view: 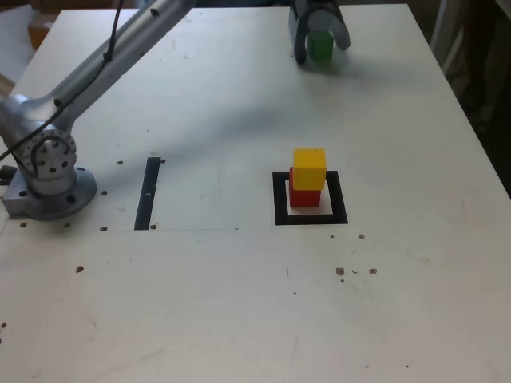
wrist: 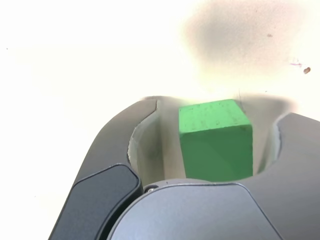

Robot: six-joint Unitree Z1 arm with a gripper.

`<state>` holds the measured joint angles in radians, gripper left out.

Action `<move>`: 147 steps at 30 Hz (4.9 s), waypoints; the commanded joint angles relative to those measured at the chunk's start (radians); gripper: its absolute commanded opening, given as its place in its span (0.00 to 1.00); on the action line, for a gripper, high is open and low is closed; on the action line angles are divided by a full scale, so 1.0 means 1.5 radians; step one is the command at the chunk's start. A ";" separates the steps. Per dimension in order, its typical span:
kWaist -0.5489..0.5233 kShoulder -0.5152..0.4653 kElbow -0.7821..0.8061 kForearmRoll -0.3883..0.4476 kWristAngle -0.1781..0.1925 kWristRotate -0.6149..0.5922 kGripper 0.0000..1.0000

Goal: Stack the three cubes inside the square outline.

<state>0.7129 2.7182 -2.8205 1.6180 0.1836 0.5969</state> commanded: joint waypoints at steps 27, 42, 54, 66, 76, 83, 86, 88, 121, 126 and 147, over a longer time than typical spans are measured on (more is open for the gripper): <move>-0.016 -0.018 -0.041 0.013 0.021 0.012 0.24; -0.104 -0.237 0.125 0.014 -0.039 0.010 0.17; -0.221 -0.391 0.345 0.013 -0.044 -0.060 0.17; -0.384 -0.455 0.484 0.011 -0.034 -0.192 0.17; -0.471 -0.458 0.536 0.010 -0.052 -0.295 0.17; -0.495 -0.472 0.590 0.007 -0.058 -0.334 0.17; -0.513 -0.474 0.595 0.006 -0.062 -0.349 0.17; -0.528 -0.473 0.594 0.005 -0.068 -0.363 0.17; -0.533 -0.481 0.711 -0.135 -0.087 -0.405 0.19; -0.527 -0.481 0.726 -0.153 -0.095 -0.400 0.20; -0.524 -0.488 0.731 -0.156 -0.093 -0.387 1.00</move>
<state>-0.0755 1.9987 -1.7260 1.3855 0.0421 0.0161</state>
